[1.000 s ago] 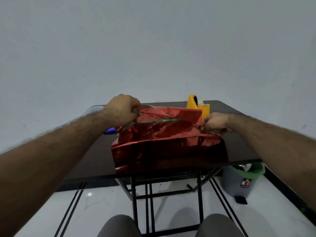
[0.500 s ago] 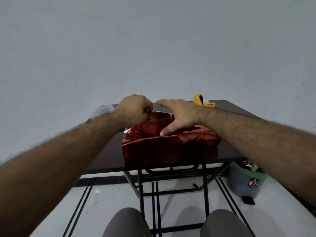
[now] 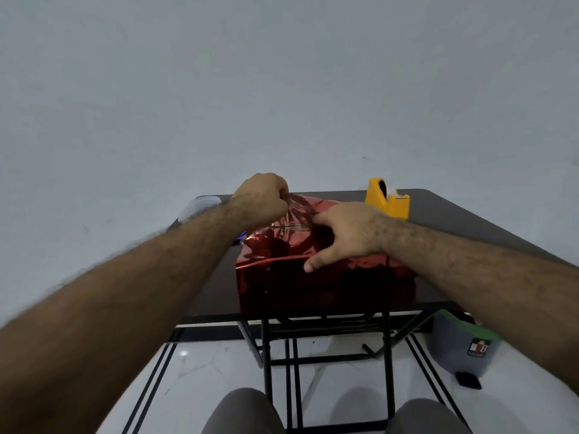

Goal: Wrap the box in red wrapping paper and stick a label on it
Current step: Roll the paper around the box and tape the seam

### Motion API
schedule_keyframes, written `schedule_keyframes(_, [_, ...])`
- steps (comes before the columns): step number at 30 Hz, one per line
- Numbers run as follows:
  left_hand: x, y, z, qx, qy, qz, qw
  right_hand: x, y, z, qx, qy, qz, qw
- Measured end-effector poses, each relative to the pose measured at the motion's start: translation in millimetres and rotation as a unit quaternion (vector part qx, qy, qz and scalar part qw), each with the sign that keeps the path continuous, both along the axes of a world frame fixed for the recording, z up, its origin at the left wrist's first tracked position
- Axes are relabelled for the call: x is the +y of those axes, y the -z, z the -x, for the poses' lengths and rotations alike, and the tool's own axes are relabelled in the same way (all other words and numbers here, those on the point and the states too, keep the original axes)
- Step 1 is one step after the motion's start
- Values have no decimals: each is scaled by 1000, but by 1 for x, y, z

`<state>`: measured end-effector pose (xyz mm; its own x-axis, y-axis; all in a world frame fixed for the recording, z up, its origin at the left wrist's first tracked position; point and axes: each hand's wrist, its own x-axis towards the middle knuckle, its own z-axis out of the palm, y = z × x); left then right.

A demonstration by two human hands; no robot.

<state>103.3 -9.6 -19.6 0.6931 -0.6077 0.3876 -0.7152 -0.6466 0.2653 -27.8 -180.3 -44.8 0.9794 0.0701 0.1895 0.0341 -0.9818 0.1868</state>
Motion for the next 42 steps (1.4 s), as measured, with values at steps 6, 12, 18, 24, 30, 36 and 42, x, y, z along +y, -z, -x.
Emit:
schedule_keyframes(6, [-4,-5,-3,-7,-35,-1,999,7,-5,3,47,16,50,998])
schedule_keyframes(12, [-3,-4,-5,-6,-67,-1,998,13,0,16,55,19,39,998])
schedule_keyframes(18, [-3,-1,7,-31,-17,0,999,14,16,14,-130,5,89,987])
schedule_keyframes(24, [13,14,26,-66,31,-24,997,7,14,23,-269,7,32,963])
schedule_keyframes(30, [27,34,28,-116,55,-60,990,-3,1,20,-109,49,72,990])
schedule_keyframes(36, [25,38,37,-156,109,-69,979,-3,4,7,-62,7,144,988])
schedule_keyframes(42, [32,38,32,-182,108,-126,969,-5,21,6,-79,11,145,986])
